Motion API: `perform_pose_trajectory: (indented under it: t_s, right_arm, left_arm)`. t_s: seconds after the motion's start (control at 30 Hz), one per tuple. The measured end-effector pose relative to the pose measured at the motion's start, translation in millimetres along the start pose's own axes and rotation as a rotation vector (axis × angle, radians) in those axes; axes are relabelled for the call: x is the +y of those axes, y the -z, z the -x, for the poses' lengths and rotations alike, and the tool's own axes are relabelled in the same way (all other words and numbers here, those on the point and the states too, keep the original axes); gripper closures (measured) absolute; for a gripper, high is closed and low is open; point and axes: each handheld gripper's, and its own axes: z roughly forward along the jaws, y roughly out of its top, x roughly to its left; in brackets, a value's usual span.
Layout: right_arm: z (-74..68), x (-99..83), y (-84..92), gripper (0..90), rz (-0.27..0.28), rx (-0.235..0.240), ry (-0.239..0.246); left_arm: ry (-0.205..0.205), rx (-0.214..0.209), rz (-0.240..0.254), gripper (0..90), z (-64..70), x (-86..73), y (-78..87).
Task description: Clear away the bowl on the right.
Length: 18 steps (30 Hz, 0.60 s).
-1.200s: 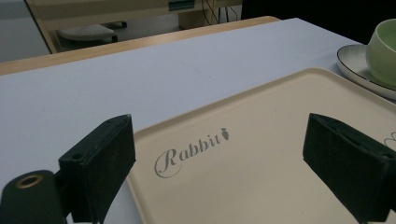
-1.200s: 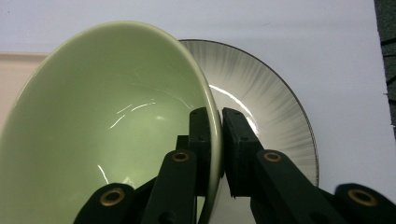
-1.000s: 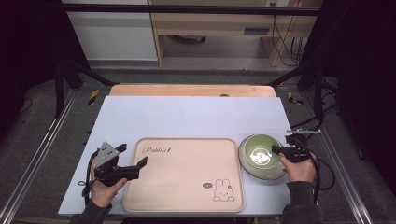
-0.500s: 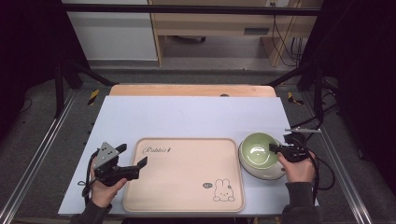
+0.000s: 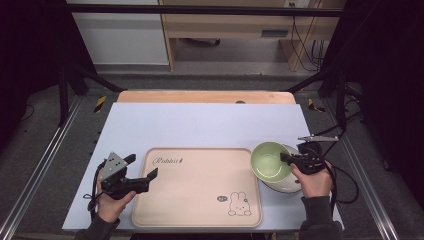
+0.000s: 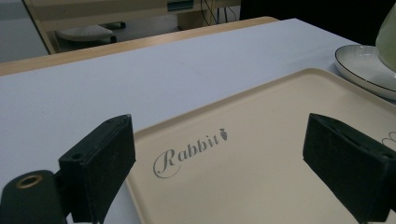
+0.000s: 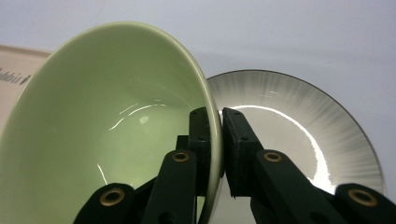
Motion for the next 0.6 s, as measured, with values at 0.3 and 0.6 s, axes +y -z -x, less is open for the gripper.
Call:
perform_pose_trajectory:
  t_s: [0.3,0.6]
  right_arm:
    - [-16.3,2.5,0.2,82.5,0.0,0.037,0.042]
    - [-31.5,3.3,-6.0,82.5,-0.011,0.079,0.077]
  left_arm:
    - [-0.001,-0.002,0.001,8.9,0.4,-0.1,-0.1]
    - [-0.002,-0.003,0.001,8.9,0.8,-0.3,-0.1]
